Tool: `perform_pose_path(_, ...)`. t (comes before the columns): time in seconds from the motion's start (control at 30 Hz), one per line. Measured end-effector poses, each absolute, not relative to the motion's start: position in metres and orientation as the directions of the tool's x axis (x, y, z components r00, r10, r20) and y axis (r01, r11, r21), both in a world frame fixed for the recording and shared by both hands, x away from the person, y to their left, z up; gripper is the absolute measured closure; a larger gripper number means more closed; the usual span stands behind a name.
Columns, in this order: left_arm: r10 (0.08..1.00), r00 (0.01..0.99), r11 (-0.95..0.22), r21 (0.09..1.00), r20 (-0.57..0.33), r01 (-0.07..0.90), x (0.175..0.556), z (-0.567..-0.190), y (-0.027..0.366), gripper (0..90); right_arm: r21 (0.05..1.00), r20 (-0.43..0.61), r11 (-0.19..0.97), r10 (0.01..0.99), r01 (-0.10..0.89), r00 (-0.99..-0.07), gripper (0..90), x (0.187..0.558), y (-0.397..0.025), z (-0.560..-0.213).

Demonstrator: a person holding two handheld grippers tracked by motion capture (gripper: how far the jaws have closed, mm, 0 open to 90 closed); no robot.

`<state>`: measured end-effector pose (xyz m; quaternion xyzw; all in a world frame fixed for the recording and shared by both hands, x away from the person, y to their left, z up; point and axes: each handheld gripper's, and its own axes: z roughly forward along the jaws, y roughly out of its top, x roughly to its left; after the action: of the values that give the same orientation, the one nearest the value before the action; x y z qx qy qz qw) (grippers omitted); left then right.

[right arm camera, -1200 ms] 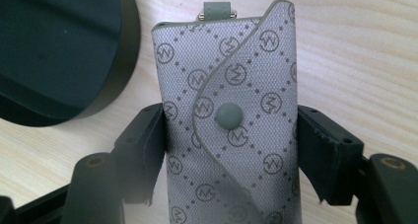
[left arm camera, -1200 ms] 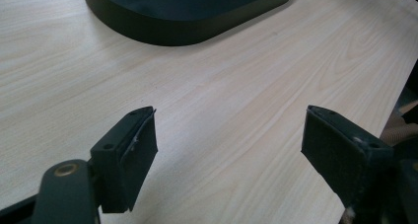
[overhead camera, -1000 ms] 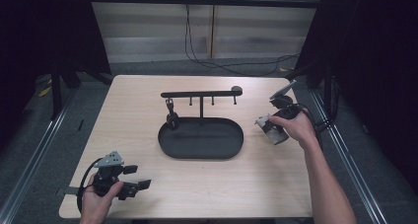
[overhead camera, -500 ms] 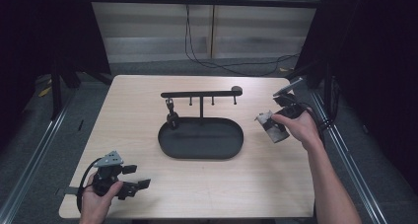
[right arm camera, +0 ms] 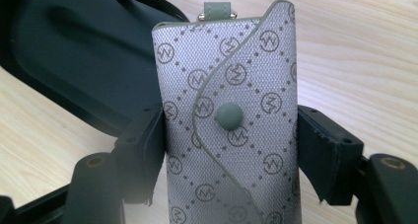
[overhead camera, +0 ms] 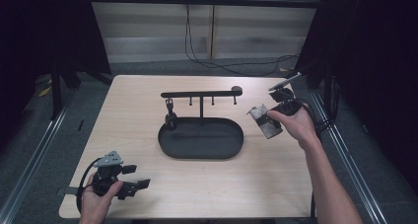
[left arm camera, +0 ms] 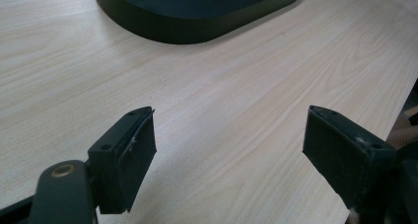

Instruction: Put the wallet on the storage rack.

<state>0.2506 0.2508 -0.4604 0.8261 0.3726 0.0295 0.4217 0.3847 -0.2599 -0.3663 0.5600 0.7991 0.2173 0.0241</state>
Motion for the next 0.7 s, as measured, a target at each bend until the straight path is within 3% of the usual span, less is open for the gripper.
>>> perform_pose_path(0.7, 0.64, 0.722, -0.367, 0.721, -0.263, 0.588, 0.251, -0.46, 0.251, 20.2, 0.459, 0.262, 0.257, 0.875, 0.85, -0.406, 32.4, 0.379, -0.224, -0.379)
